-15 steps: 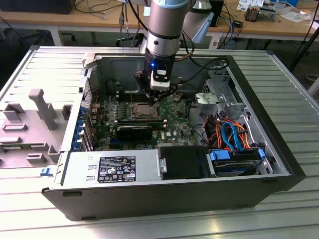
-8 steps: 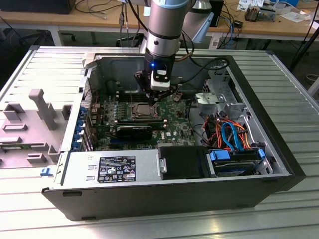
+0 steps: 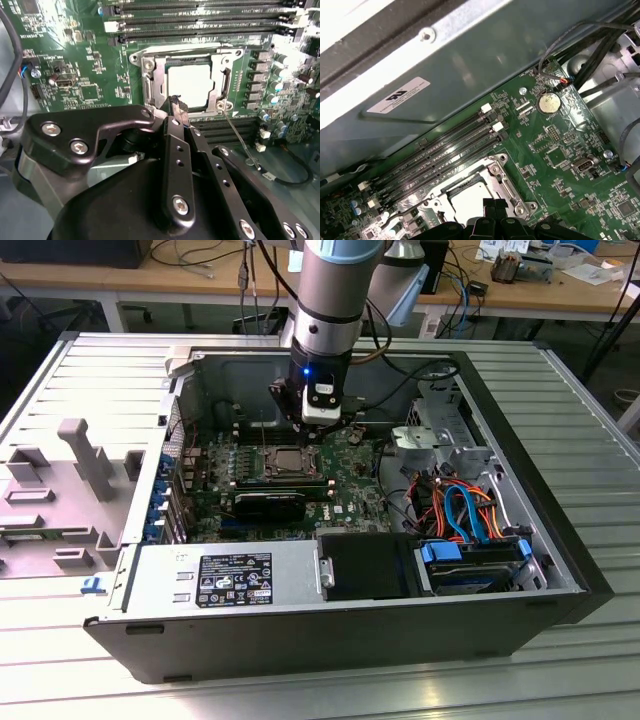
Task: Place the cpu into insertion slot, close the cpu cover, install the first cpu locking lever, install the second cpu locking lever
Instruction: 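Install the first cpu locking lever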
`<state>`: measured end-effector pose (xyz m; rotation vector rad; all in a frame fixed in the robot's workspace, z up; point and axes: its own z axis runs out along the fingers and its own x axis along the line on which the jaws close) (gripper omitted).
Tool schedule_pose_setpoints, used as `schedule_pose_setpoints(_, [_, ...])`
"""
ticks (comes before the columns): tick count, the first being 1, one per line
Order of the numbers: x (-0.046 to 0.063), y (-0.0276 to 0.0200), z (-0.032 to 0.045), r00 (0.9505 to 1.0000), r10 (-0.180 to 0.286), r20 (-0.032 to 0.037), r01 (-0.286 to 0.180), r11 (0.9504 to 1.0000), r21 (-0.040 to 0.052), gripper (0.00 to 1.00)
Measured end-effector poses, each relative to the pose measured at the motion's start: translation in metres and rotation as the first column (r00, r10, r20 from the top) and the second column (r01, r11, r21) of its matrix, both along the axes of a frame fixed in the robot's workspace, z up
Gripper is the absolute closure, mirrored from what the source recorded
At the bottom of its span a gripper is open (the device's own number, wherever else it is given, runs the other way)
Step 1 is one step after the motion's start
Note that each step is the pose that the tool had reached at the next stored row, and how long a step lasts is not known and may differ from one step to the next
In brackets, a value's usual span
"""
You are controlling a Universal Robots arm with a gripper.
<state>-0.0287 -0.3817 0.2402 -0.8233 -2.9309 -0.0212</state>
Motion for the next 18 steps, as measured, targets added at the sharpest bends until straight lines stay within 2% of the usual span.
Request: schedule_pose_setpoints(18, [0.0000,-0.0005,0.0000,0.9998,0.020,0.0000,-0.020,0.9998,0.0009,0.89])
